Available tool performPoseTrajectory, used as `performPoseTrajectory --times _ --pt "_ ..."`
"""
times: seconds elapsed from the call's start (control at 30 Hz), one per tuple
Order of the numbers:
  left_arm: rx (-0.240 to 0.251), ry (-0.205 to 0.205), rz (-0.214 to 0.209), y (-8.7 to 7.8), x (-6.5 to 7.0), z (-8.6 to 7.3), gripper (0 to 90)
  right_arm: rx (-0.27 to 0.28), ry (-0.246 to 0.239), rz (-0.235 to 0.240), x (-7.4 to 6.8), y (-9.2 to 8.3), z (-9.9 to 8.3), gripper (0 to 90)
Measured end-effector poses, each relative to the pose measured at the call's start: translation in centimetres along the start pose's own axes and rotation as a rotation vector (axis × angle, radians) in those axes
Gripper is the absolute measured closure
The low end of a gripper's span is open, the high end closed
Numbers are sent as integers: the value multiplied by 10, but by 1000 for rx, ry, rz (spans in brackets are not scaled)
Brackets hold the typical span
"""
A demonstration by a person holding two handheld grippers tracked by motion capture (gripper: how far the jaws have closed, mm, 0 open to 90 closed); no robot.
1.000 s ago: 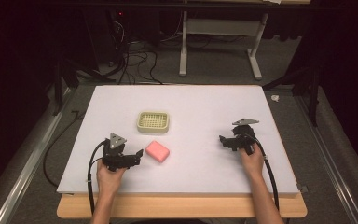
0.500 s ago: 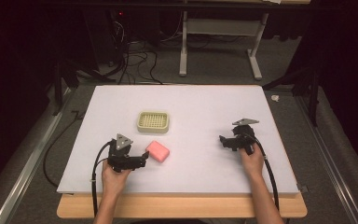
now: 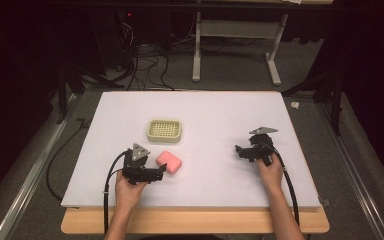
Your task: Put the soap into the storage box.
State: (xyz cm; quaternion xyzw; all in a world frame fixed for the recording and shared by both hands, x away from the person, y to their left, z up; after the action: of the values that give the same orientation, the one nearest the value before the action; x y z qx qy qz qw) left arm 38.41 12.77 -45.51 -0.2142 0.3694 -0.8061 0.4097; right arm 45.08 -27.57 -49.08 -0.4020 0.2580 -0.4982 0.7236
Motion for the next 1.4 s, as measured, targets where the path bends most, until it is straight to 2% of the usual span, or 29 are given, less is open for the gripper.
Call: performPoseTrajectory --times 0.37,0.67,0.97,1.13,1.4 --pt "-2 16 -13 4 7 6 96 0 0 0 0 0 0 150" --pt "-11 12 -39 13 13 10 89 0 1 0 0 0 0 150" --pt "-36 18 -33 24 16 13 83 0 0 0 0 0 0 150" --pt "-45 9 -48 29 18 14 78 0 -1 -1 0 0 0 150" --pt "-64 16 -35 36 20 14 72 0 -1 -2 0 0 0 150"
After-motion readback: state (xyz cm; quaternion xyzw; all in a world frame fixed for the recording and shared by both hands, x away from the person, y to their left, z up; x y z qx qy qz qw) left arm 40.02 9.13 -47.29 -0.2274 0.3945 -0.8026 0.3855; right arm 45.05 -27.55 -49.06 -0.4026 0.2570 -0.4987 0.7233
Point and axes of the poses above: each handheld gripper's, and its own axes: y roughly forward along the jaws, z roughly out of its top, x roughly to its right, the point moved 1 cm from there along y, roughly forward along the jaws, and after that the axes turned 12 degrees about -x, right-handed, at the moved point
